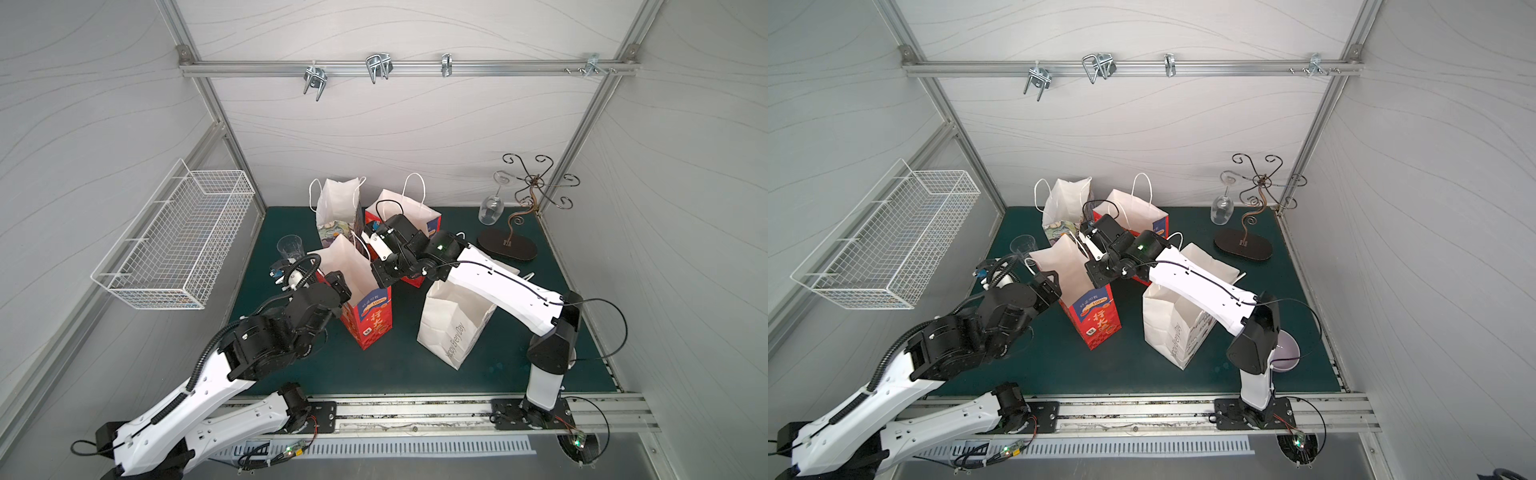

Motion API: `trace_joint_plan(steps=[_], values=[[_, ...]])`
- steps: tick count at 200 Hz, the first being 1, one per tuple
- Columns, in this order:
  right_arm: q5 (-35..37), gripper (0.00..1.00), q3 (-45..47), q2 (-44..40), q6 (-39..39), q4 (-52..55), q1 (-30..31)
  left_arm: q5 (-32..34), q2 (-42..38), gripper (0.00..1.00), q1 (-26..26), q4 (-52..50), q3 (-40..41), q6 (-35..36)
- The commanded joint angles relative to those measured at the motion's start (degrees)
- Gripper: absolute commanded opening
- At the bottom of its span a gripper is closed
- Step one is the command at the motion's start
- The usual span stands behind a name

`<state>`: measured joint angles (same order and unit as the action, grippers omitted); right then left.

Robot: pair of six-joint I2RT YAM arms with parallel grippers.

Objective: Put away the paper bag
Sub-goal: Adjust the paper bag at the center of the board.

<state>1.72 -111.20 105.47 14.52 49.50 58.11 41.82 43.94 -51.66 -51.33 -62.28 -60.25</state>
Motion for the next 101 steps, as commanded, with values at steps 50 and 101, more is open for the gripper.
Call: trace_joint_plan(steps=[50,101], values=[[-8.88,0.0,1.86,-3.15,-8.2,2.79,-3.34,6.36,-4.09,0.99,-0.19,-8.25,-13.36,20.39],[-14.4,0.0,1.84,-3.6,-15.12,3.31,-3.44,12.32,-4.95,0.81,-0.13,-11.57,-18.99,25.5]])
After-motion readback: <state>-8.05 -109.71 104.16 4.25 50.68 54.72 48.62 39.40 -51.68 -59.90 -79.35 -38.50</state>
